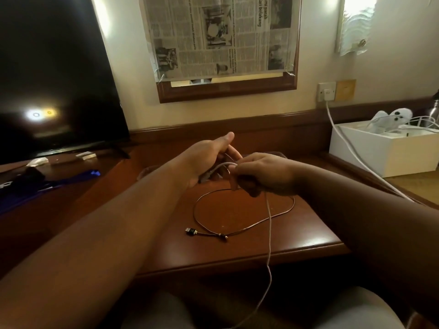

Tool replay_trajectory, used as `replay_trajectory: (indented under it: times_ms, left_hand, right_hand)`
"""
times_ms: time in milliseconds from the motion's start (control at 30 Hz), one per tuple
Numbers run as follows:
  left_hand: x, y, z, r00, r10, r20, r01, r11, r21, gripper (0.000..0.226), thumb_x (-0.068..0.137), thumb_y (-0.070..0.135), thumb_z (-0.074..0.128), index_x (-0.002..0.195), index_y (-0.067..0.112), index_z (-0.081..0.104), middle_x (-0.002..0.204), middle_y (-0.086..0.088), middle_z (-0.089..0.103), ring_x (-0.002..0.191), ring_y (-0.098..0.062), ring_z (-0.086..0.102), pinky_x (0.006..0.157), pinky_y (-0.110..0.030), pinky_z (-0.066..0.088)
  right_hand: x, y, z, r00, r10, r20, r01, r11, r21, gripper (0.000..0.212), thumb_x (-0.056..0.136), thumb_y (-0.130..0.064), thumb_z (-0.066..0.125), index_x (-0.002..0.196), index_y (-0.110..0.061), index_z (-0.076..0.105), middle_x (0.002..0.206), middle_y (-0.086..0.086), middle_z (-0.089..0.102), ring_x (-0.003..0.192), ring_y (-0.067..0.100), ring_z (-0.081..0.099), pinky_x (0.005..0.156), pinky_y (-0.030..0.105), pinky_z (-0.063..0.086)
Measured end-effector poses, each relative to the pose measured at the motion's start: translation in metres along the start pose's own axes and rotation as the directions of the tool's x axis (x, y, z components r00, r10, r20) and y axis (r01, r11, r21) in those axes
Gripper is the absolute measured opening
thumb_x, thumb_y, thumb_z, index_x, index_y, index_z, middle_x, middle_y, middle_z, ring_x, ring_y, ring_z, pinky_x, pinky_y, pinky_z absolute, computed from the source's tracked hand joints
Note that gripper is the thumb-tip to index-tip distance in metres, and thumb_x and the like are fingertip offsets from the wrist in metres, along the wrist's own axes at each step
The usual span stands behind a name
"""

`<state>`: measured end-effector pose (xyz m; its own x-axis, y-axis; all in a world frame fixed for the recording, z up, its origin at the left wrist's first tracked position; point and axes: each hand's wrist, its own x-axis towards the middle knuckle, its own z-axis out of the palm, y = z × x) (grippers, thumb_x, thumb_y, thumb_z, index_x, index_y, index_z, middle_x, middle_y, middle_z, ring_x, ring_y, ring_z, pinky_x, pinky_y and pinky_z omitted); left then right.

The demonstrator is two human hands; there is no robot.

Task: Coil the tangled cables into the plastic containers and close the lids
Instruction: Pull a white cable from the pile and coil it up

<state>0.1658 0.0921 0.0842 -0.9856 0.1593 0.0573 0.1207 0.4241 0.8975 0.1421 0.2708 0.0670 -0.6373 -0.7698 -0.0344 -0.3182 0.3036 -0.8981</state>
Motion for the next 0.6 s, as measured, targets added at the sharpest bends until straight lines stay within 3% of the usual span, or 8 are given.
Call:
replay_trajectory:
  times_ms: [167,300,333,400,467,500,567,600]
  left_hand:
    - [0.007,-0.010,0.002,0.998,0.032,-0.053,-0.049,0.925,-0.377,0.063,0.100,0.061,0.031,0.095,0.010,0.068,0.075,-0.006,0.066,0.068,-0.019,0.062,0.064,-0.035,0.052]
    - [0.012,-0.016,0.003,0.990,0.093,-0.102,-0.100,0.992,-0.072,0.038,0.103,0.036,0.043,0.078,0.014,0.062,0.061,0.000,0.048,0.056,-0.016,0.043,0.054,-0.029,0.034]
    - [0.014,-0.018,0.004,0.991,0.093,-0.098,-0.098,0.994,-0.045,0.036,0.103,0.031,0.043,0.075,0.014,0.058,0.058,0.002,0.043,0.053,-0.014,0.038,0.050,-0.028,0.031]
    - [0.019,-0.022,0.007,0.992,0.047,-0.118,-0.064,0.987,-0.148,0.034,0.104,0.026,0.038,0.074,0.015,0.051,0.056,0.003,0.037,0.047,-0.012,0.030,0.047,-0.026,0.023]
    - [0.023,-0.026,0.011,0.987,-0.004,-0.158,-0.046,0.950,-0.308,0.032,0.103,0.023,0.036,0.076,0.016,0.052,0.058,0.002,0.038,0.049,-0.012,0.031,0.049,-0.028,0.022]
    - [0.024,-0.027,0.014,0.984,-0.021,-0.176,-0.045,0.931,-0.363,0.032,0.102,0.022,0.037,0.077,0.016,0.055,0.061,0.001,0.043,0.053,-0.013,0.036,0.051,-0.029,0.026]
    - [0.025,-0.030,0.020,0.982,-0.044,-0.182,-0.036,0.910,-0.414,0.030,0.101,0.024,0.042,0.084,0.014,0.066,0.077,-0.003,0.060,0.070,-0.017,0.052,0.062,-0.030,0.037]
    - [0.026,-0.033,0.023,0.986,-0.055,-0.160,-0.018,0.905,-0.425,0.028,0.100,0.026,0.047,0.090,0.015,0.071,0.090,-0.005,0.068,0.082,-0.020,0.059,0.070,-0.032,0.042]
  right_hand:
    - [0.007,0.001,0.000,0.966,-0.084,-0.246,0.087,0.996,0.001,0.037,0.105,-0.032,0.041,0.084,-0.010,0.063,0.061,-0.004,0.052,0.055,0.011,0.045,0.055,0.025,0.039]
    - [0.015,0.005,-0.003,0.919,-0.022,-0.393,-0.021,0.994,-0.105,0.036,0.102,-0.040,0.047,0.082,-0.014,0.061,0.063,-0.003,0.052,0.056,0.013,0.043,0.052,0.024,0.036]
    - [0.016,0.006,-0.004,0.894,-0.020,-0.448,-0.085,0.974,-0.212,0.033,0.101,-0.042,0.049,0.083,-0.016,0.060,0.069,-0.003,0.055,0.059,0.013,0.045,0.053,0.023,0.036]
    - [0.017,0.015,-0.007,0.785,-0.119,-0.607,-0.218,0.865,-0.452,0.026,0.096,-0.044,0.057,0.084,-0.022,0.053,0.081,-0.004,0.055,0.065,0.010,0.046,0.055,0.022,0.036]
    - [0.015,0.022,-0.007,0.647,-0.289,-0.706,-0.220,0.815,-0.536,0.030,0.092,-0.042,0.063,0.076,-0.024,0.046,0.076,-0.005,0.051,0.062,0.008,0.042,0.054,0.022,0.033]
    - [0.015,0.025,-0.008,0.629,-0.308,-0.714,-0.195,0.826,-0.528,0.033,0.092,-0.041,0.063,0.072,-0.022,0.046,0.068,-0.006,0.050,0.056,0.007,0.041,0.053,0.022,0.032]
    - [0.017,0.027,-0.007,0.721,-0.148,-0.677,-0.121,0.935,-0.333,0.039,0.095,-0.047,0.057,0.072,-0.015,0.056,0.058,-0.005,0.049,0.050,0.008,0.041,0.050,0.022,0.033]
    - [0.018,0.024,-0.004,0.786,-0.009,-0.618,-0.090,0.988,-0.128,0.044,0.096,-0.051,0.053,0.079,-0.011,0.061,0.061,-0.002,0.053,0.053,0.010,0.045,0.051,0.023,0.037]
